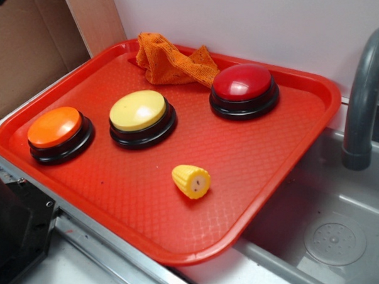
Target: Push the yellow button.
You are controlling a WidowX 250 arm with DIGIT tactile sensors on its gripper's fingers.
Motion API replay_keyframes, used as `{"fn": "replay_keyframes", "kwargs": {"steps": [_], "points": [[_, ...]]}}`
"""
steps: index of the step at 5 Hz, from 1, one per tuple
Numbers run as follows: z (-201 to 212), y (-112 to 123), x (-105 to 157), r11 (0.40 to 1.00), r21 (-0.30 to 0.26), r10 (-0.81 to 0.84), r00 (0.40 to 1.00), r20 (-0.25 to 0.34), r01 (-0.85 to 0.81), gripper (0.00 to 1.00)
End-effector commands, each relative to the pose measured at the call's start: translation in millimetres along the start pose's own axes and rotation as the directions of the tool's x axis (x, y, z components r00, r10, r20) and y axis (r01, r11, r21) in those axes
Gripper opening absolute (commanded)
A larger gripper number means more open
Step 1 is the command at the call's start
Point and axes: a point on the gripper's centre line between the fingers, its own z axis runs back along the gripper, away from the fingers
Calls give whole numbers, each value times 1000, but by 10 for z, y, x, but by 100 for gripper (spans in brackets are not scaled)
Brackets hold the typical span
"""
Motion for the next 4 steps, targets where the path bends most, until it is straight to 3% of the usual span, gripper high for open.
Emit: {"fn": "replay_keyframes", "kwargs": {"steps": [1,2,3,4], "points": [[0,0,0,1000,0,0,1000,0,0,100],[-420,115,467,986,104,-131,991,-4,130,100],[-737,135,875,965,146,-222,975,20,217,100],[-999,184,1088,950,193,-263,963,61,247,100]]}}
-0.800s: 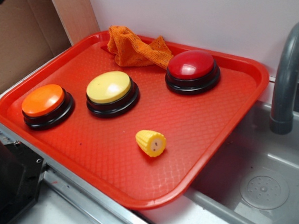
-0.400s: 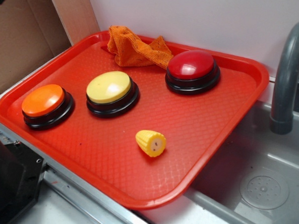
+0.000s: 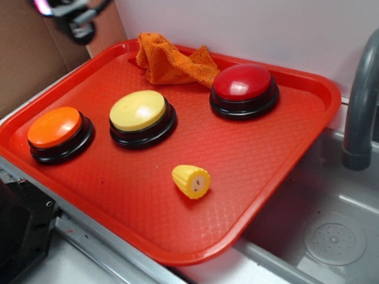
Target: Push the yellow button.
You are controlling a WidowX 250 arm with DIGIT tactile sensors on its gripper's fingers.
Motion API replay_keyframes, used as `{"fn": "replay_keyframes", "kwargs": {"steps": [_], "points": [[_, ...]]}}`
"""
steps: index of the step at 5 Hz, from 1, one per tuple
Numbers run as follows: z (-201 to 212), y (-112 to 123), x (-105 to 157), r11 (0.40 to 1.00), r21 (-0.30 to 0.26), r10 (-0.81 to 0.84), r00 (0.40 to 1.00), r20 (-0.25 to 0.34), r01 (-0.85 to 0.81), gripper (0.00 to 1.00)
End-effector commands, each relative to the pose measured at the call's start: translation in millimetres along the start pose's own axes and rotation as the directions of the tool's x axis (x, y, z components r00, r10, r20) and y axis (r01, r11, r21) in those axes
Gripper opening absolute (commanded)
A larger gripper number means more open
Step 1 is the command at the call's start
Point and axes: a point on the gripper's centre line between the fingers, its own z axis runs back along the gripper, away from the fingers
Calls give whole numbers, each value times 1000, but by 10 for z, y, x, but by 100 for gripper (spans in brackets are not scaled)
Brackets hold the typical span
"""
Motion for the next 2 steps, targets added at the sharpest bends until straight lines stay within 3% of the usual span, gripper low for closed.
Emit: {"fn": "replay_keyframes", "kwargs": {"steps": [1,2], "points": [[-635,42,314,1000,-12,-15,999,35,15,100],[-891,-14,263,998,-51,33,999,8,-33,100]]}}
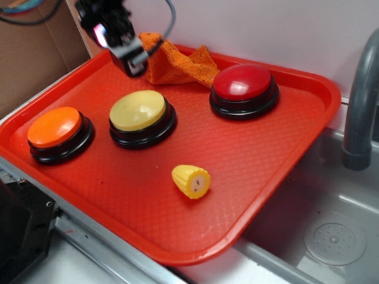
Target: Push the yellow button.
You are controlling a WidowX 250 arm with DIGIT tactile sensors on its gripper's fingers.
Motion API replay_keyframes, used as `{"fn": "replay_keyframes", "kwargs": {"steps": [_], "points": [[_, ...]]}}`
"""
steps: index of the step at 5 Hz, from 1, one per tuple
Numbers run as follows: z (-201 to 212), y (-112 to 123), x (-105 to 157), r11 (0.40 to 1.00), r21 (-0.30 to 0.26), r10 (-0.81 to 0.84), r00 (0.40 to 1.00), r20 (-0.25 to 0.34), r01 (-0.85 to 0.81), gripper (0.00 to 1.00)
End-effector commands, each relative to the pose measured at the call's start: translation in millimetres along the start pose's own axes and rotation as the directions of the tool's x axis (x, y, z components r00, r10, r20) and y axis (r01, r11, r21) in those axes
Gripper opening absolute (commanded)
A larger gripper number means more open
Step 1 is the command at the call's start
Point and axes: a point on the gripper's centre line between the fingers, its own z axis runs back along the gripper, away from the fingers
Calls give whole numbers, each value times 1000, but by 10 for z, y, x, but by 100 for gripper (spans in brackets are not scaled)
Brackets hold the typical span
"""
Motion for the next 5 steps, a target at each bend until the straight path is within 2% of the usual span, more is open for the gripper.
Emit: {"fn": "replay_keyframes", "kwargs": {"steps": [1,2,3,4,5], "points": [[-336,9,41,993,-53,109,994,7,-109,100],[-466,-22,71,991,-60,118,993,-24,-119,100],[-468,13,72,994,-24,109,992,-59,-111,100],[-445,33,35,994,-14,103,993,-62,-104,100],[-218,58,19,993,-3,116,991,-60,-116,100]]}}
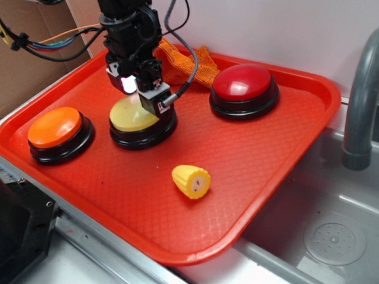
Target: Push the yellow button.
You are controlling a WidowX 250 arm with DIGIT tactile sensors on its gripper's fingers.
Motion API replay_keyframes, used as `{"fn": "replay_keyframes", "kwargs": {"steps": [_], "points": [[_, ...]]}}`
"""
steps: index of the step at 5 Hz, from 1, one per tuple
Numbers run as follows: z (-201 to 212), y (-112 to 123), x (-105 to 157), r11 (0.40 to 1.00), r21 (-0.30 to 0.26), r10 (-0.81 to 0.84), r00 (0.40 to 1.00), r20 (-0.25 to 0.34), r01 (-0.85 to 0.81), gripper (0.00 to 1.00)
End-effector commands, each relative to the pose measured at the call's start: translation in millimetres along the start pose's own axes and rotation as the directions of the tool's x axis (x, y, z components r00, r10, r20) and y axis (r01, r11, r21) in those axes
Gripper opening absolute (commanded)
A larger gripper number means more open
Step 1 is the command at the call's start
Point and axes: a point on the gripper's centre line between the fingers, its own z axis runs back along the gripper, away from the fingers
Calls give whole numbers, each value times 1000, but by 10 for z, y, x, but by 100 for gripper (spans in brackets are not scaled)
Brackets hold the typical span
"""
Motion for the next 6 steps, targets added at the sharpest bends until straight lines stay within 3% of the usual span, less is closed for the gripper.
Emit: {"fn": "replay_keyframes", "kwargs": {"steps": [1,2,4,6], "points": [[557,73,-59,999,42,23,999,31,-24,100],[727,106,-117,998,42,39,997,66,-42,100],[847,134,-203,997,15,76,996,48,-77,100],[937,235,-321,993,-8,120,990,66,-120,100]]}}
